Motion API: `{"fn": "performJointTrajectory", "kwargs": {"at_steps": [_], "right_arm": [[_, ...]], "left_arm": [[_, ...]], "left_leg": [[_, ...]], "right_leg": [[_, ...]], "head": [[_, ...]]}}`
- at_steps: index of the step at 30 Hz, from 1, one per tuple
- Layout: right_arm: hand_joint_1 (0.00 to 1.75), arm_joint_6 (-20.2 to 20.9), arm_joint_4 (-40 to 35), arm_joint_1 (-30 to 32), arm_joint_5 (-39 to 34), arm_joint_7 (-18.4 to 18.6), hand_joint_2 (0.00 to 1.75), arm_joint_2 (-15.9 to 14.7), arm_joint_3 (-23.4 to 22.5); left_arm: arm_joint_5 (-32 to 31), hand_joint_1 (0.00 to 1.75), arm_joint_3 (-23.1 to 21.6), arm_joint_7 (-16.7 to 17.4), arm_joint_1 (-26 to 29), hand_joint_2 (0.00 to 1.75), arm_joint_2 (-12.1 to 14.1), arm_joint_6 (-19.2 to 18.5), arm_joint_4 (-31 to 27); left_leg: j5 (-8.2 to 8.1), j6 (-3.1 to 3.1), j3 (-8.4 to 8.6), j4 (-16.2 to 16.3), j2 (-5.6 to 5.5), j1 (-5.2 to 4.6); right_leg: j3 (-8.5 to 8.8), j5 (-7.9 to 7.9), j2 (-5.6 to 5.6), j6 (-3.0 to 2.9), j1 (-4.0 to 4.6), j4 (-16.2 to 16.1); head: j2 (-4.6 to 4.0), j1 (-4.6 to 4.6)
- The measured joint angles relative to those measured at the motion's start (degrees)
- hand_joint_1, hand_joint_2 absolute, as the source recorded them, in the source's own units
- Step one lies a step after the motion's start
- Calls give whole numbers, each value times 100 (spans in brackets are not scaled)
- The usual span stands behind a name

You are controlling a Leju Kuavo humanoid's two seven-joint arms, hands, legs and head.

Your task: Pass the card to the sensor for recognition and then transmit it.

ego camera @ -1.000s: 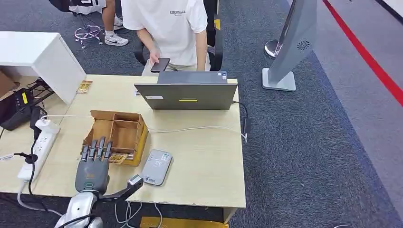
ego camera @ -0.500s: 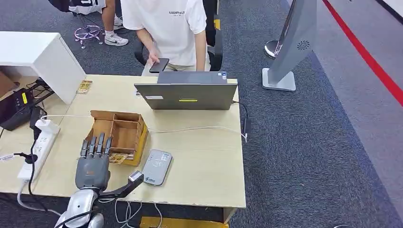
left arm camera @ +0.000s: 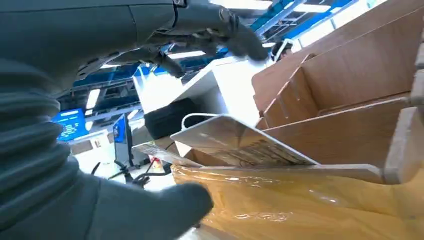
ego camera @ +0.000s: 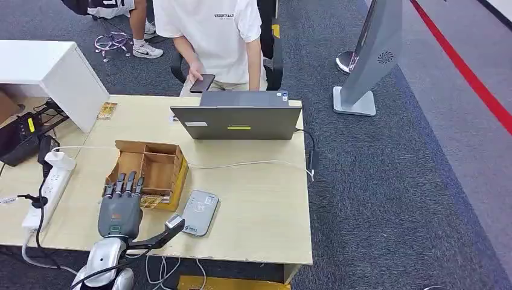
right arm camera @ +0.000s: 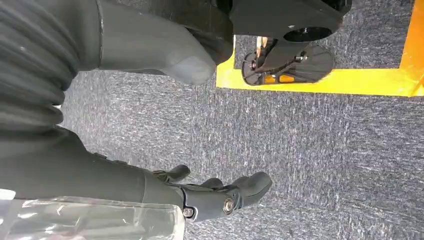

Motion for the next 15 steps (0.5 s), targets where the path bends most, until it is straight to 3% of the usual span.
{"fn": "performJointTrajectory", "kwargs": {"at_steps": [15], "right_arm": [[0, 0, -2, 0, -15, -13, 175, -2, 0]], "left_arm": [[44, 175, 0, -96, 6, 175, 33, -20, 2]], "left_leg": [[0, 0, 0, 0, 0, 0]], "right_leg": [[2, 0, 0, 0, 0, 0]], "head": [[0, 0]]}}
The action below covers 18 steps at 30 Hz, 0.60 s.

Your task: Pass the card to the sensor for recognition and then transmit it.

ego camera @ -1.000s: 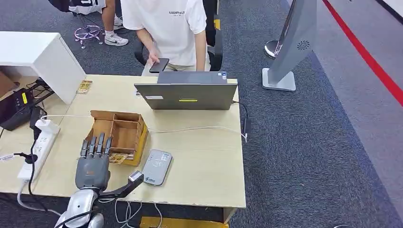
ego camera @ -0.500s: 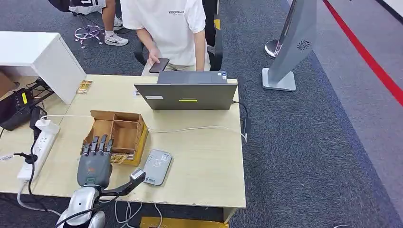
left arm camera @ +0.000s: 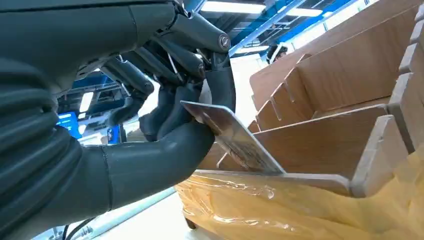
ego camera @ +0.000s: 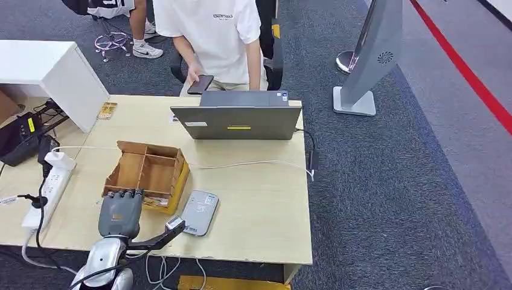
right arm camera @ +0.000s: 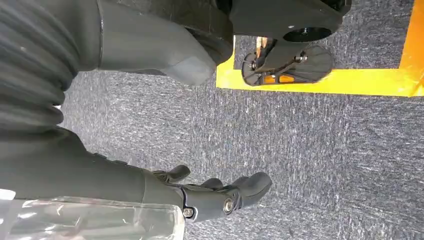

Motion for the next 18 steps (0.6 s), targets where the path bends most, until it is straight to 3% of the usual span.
{"fn": "performJointTrajectory", "kwargs": {"at_steps": [10, 14, 18], "right_arm": [[0, 0, -11, 3, -127, -57, 175, 0, -2], [0, 0, -11, 4, -233, -68, 175, 2, -2], [0, 0, -9, 4, -389, -70, 175, 2, -2]], "left_arm": [[-22, 175, -2, 44, 23, 175, 13, 2, -274], [-4, 175, -2, 105, 43, 175, 39, -257, -884], [160, 175, -144, 105, 38, 175, 188, -753, -1689]], "left_leg": [[1, 1, 0, 0, 0, 0], [1, 1, 0, 0, 0, 0], [1, 1, 0, 0, 0, 0]], "right_leg": [[0, 0, 0, 0, 0, 0], [0, 0, 0, 0, 0, 0], [-2, 0, 0, 0, 0, 0]], "head": [[0, 0], [0, 0], [0, 0]]}}
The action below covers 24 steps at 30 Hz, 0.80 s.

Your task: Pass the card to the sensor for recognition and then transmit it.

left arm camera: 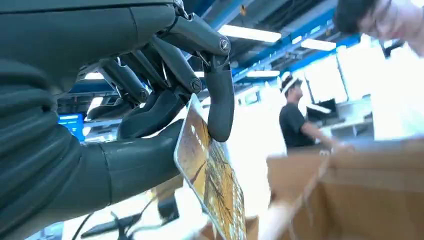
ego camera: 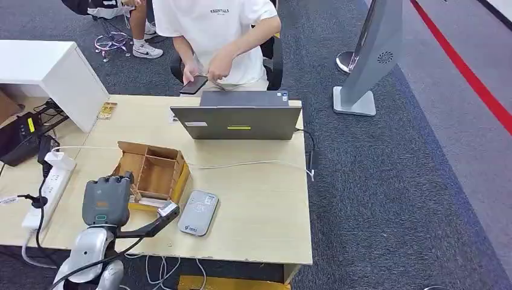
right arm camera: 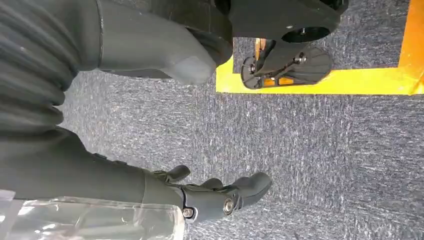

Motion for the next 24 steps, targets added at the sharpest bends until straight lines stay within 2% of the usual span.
{"fn": "performJointTrajectory", "kwargs": {"at_steps": [6, 11, 14, 18, 21, 24], "right_arm": [[0, 0, -26, -25, -24, 90, 175, -18, 0], [0, 0, -94, -58, 22, 175, 175, -42, 2], [0, -45, -136, -83, 224, 229, 175, -42, 2], [0, -289, -232, -117, 487, 323, 175, -42, 4], [0, -339, -278, -113, 516, 313, 175, -50, 4], [0, -341, -293, -110, 509, 337, 175, -59, 4]], "left_arm": [[440, 175, -401, 0, -332, 175, 387, -619, -1145], [608, 175, -536, 243, -1302, 175, 475, -1101, -1511], [314, 175, -538, 433, -2079, 175, 501, -1268, -1292], [-197, 175, -538, 435, -3070, 175, 538, -1192, -374], [-227, 175, -538, 431, -3406, 175, 545, -1122, 221], [-234, 175, -538, 431, -3495, 175, 560, -1100, 544]], "left_leg": [[3, -1, 0, 0, -1, 1], [12, -1, -1, 1, -6, 0], [22, 2, -3, 1, -4, 1], [34, -3, -3, 1, -3, 1], [34, -4, -2, 1, 1, 1], [34, -4, -4, 2, 1, 1]], "right_leg": [[-1, 1, -1, 0, 0, 0], [1, 10, -4, 0, 0, 0], [-3, 22, -1, 1, 1, 1], [-2, 31, 1, -2, 1, 2], [-4, 31, 9, -2, 1, 3], [-5, 31, 9, -2, 1, 2]], "head": [[0, 2], [0, 2], [0, 0], [0, 0], [0, 0], [0, -2]]}}
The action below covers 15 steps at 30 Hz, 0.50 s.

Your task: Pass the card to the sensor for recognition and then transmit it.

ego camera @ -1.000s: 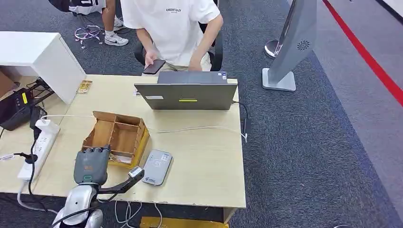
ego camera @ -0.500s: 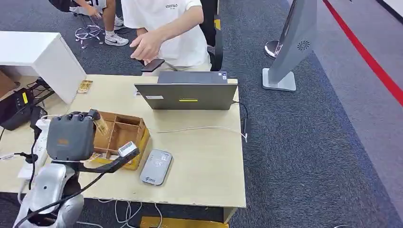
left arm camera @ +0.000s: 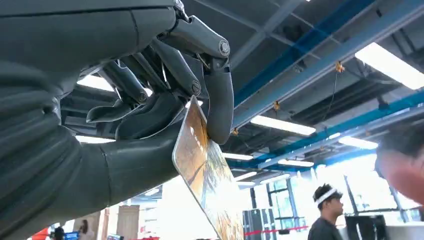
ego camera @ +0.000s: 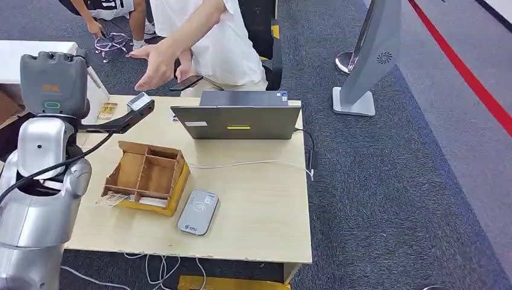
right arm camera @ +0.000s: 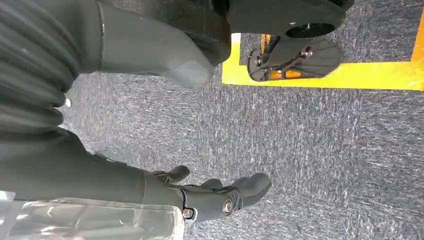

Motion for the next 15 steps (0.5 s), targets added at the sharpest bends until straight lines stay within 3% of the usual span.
{"fn": "performJointTrajectory", "kwargs": {"at_steps": [11, 12, 15], "right_arm": [[0, 0, 0, 3, -2, 31, 175, -4, 0], [0, 0, -13, 14, -26, 94, 175, -17, 0], [0, 0, -15, 195, 192, -210, 175, -188, 0]], "left_arm": [[0, 175, 0, 0, -29, 175, 7, 7, 116], [0, 0, 0, 2, -56, 175, 55, 22, 393], [0, 0, 2, -179, 256, 175, 227, 216, 568]], "left_leg": [[0, 0, 0, 0, 0, 0], [-1, 0, -1, 0, 0, 0], [-2, 0, -8, 0, -1, -2]], "right_leg": [[0, 0, 0, 0, 0, 0], [-3, -1, 0, 0, 0, 0], [-4, -2, -5, 1, -2, -1]], "head": [[0, 4], [0, 0], [0, 4]]}}
